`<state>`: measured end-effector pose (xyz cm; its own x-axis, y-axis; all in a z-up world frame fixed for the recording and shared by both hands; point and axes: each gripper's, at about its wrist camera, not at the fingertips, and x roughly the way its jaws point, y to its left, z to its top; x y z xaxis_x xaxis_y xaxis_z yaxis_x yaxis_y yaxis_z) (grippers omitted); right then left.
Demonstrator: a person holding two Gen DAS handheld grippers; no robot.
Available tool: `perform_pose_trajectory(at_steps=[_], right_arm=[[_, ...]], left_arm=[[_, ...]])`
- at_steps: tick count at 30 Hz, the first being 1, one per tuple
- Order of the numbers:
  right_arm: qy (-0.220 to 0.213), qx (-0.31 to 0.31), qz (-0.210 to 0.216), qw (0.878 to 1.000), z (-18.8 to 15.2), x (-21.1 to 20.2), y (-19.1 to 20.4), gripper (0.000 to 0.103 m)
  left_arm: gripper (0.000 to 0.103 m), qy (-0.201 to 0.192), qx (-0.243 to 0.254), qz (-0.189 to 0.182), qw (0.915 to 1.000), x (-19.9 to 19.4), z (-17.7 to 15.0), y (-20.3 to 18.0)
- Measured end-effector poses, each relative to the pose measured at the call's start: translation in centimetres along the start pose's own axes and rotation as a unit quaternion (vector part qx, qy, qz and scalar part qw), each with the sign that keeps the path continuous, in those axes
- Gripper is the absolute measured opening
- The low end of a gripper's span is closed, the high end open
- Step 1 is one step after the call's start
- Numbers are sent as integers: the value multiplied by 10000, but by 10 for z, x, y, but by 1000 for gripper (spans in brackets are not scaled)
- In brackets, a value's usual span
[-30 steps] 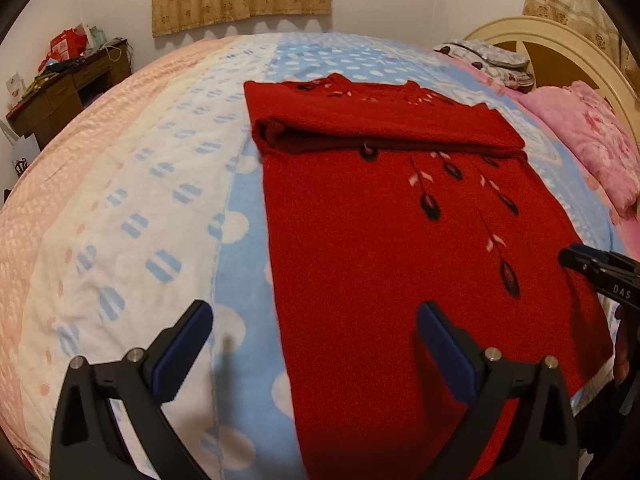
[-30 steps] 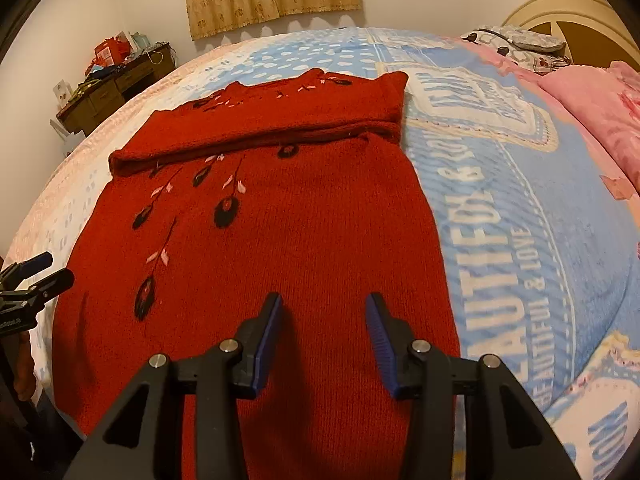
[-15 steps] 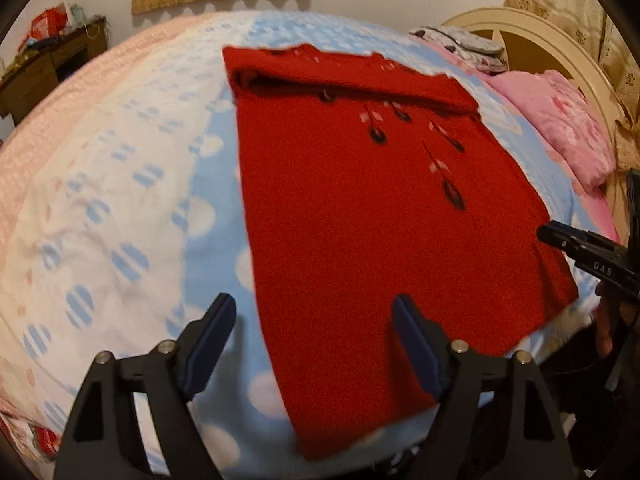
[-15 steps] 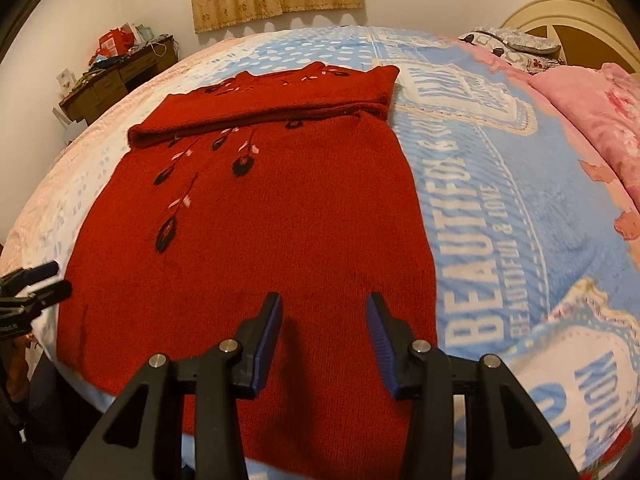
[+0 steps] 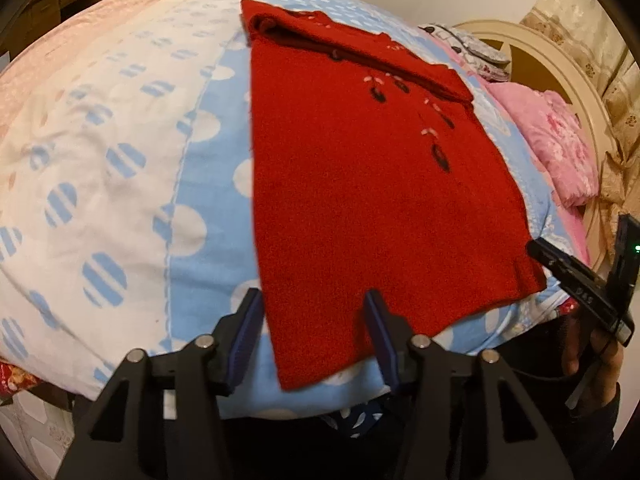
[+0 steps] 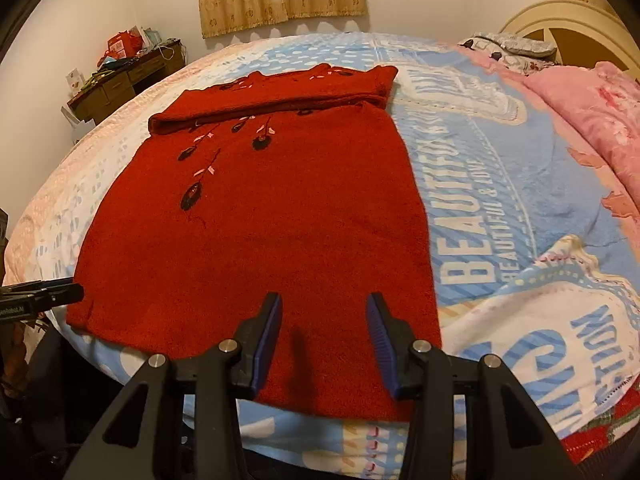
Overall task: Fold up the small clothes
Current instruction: 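Grasp the red sweater hem with the left gripper while the right gripper grasps the hem too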
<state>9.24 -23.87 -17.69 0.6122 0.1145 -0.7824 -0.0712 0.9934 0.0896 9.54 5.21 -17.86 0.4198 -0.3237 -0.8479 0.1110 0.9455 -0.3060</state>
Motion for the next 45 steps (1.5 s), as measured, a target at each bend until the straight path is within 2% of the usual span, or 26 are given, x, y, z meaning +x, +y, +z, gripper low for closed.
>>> perform_pose_trajectory(at_steps=[6, 9, 11, 13, 18, 19, 25, 29, 35, 37, 39, 40, 41, 42, 43, 45], right_arm=[[43, 182, 60, 9998, -8, -3, -11, 45], [69, 303, 53, 9995, -11, -6, -19, 45], [61, 367, -33, 9993, -13, -9, -26, 45], [61, 398, -56, 9992, -15, -12, -30, 45], [87, 509, -122, 9986, -21, -18, -40, 45], [96, 532, -122, 9985, -21, -18, -42, 45], [187, 728, -85, 9971, -25, -17, -52, 45], [218, 752, -34, 9969, -27, -14, -52, 45], [342, 856, 6, 9957, -31, -5, -55, 45], [376, 853, 44, 9956, -32, -2, -53, 45], [434, 824, 120, 9956, -35, 2, -51, 45], [452, 824, 144, 9955, -35, 3, -51, 45], [473, 843, 176, 9952, -36, 4, -51, 42], [486, 853, 216, 9949, -37, 4, -51, 21], [489, 871, 285, 9946, -37, 3, -53, 8], [393, 950, 393, 9939, -36, -3, -56, 7]], left_arm=[[52, 32, 72, 91, 9999, 3, -6, -4], [45, -1, 116, 182, 9998, 2, -8, -4], [24, -55, 182, 281, 9994, 0, -8, -5], [13, 1, 198, 164, 9997, 2, -8, -5], [15, -3, 131, 165, 9998, 4, -8, -3], [19, -1, 85, 140, 9999, 4, -8, -2], [26, -1, 11, -46, 10000, 5, -8, -2], [15, -45, 173, 11, 9998, 3, -8, -4], [15, -63, 65, -50, 9999, 6, -9, -1], [19, -75, 54, -30, 10000, 5, -10, -1], [19, -91, 57, -49, 9999, 4, -10, -1], [15, -99, 93, -67, 9999, 3, -10, 0], [10, -123, 120, -72, 9998, 1, -10, 1], [10, -159, 119, -107, 9997, -1, -10, 2], [9, -219, 102, -168, 9996, -5, -9, 4], [9, -447, 83, -285, 9986, -17, -6, 8]])
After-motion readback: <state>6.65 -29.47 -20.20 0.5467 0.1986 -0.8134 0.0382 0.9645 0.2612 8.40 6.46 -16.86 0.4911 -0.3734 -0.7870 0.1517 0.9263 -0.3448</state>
